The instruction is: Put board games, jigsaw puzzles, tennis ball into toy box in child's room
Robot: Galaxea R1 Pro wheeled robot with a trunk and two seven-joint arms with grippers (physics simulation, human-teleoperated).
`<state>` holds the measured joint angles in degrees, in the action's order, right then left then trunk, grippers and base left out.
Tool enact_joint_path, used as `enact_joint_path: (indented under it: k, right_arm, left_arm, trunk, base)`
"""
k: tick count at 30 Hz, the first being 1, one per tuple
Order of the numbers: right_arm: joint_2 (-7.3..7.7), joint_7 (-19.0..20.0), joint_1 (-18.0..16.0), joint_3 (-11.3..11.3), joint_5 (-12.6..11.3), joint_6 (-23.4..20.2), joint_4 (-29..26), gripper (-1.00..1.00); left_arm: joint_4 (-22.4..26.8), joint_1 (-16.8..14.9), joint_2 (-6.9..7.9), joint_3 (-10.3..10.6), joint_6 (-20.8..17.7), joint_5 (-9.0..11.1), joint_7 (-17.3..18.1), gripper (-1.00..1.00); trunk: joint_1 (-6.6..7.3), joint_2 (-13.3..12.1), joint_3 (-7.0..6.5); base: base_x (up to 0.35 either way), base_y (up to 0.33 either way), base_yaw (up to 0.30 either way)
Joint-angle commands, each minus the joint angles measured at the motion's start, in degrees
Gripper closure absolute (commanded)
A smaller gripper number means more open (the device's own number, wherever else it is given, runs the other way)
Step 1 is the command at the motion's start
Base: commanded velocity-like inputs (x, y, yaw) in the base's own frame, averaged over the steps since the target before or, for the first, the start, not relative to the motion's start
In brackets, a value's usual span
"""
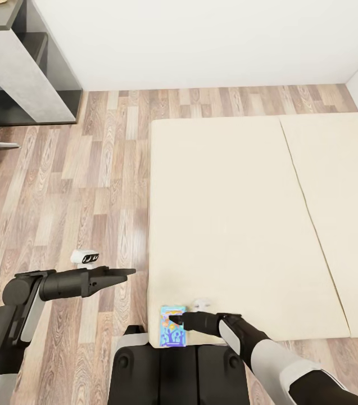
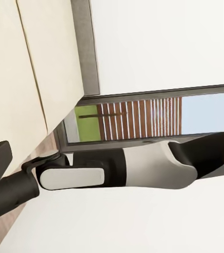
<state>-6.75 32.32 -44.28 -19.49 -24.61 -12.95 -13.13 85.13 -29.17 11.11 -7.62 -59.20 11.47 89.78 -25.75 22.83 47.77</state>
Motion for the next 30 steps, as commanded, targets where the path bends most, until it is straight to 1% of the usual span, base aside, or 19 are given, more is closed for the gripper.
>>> enact_joint_path:
  k: [1, 5, 10, 16, 30]
  right_arm:
    - [-0.03, 0.0, 0.0, -0.2, -0.5, -0.6, -0.4, -1.0]
    - [-0.32, -0.2, 0.0, -0.2, -0.6, -1.4, -1.0, -1.0]
    - [-1.16, -0.7, 0.0, -0.3, -0.5, -3.6, -1.1, -1.0]
    - [-1.8, -2.3, 0.0, -0.3, -0.5, -4.6, -1.1, -1.0]
    - [-1.95, -3.8, 0.0, -0.3, -0.5, -4.9, -0.6, -1.0]
  left_arm:
    - [0.0, 0.0, 0.03, 0.0, -0.6, 0.0, 0.2, -1.0]
    - [0.0, 0.0, 0.04, 0.0, -0.6, 0.0, 0.2, -1.0]
    - [0.0, 0.0, 0.05, 0.0, -0.6, 0.0, 0.2, -1.0]
    - [-0.1, 0.0, 0.05, 0.0, -0.6, 0.0, 0.2, -1.0]
    - [-0.1, 0.0, 0.05, 0.0, -0.6, 0.0, 0.2, -1.0]
  trunk:
    - [-0.03, 0.1, 0.06]
    - [-0.03, 0.1, 0.06]
    - [-0.03, 0.1, 0.06]
    - [-0.03, 0.1, 0.06]
    - [-0.03, 0.1, 0.06]
  base:
    - [0.0, 0.0, 0.0]
    - [0.0, 0.0, 0.0]
    - [0.0, 0.0, 0.0]
    - [0.0, 0.0, 0.0]
    - [0.0, 0.0, 0.0]
